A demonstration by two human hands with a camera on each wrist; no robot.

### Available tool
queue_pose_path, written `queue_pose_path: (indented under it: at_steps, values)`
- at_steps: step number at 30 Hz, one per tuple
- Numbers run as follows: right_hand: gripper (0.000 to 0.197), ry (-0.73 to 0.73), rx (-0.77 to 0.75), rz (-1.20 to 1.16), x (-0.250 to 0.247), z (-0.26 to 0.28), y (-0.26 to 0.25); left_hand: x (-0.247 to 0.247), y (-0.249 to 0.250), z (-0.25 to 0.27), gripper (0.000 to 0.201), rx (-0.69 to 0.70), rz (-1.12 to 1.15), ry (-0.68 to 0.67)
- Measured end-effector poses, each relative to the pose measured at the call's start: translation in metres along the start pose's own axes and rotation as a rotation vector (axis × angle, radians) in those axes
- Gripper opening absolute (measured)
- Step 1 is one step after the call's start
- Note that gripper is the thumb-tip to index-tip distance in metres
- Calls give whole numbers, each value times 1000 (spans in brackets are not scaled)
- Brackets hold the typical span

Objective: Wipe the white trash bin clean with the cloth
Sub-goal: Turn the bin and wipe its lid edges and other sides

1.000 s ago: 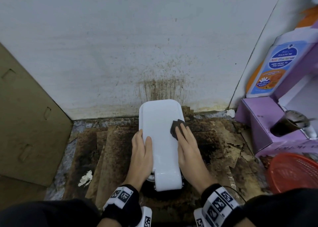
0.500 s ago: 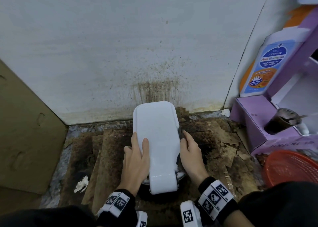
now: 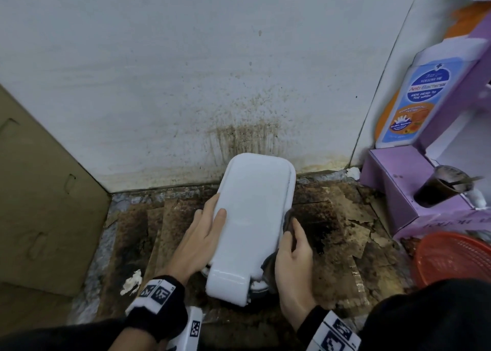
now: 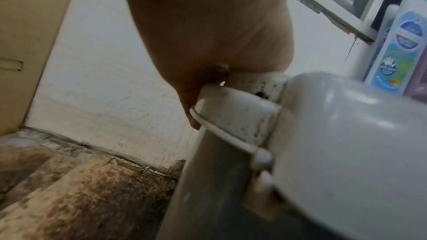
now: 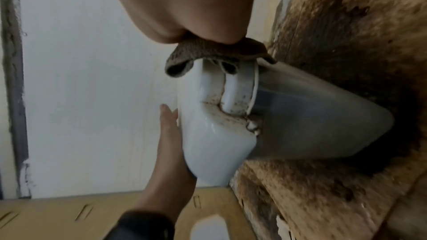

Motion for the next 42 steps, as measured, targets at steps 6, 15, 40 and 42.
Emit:
queue_pose_path:
  at_steps: [6,15,40,42]
  values:
    - [50,-62,-73,18,24,-4,-1,-18,-12,-1,48,-64,-134,25]
    - [49,-190,-9,33,17,-125,-23,-5,-12,33,63,-95,-384,360]
    - [34,202,47,-231,-14,-137,-23,-40,-39,48,74,-109,116,10]
    - [42,398,40,-249,-24,-115,-16,-49,-40,38,68,-96,74,48]
Point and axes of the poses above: each hand's wrist, its own z-axis away from the middle knuckle, its own x-axis out of the palm, y = z × x, the point moved 3 cm from there along -z, towards the middle knuckle, and after that the axes turned 8 degrees about z, right-handed, at the moved point
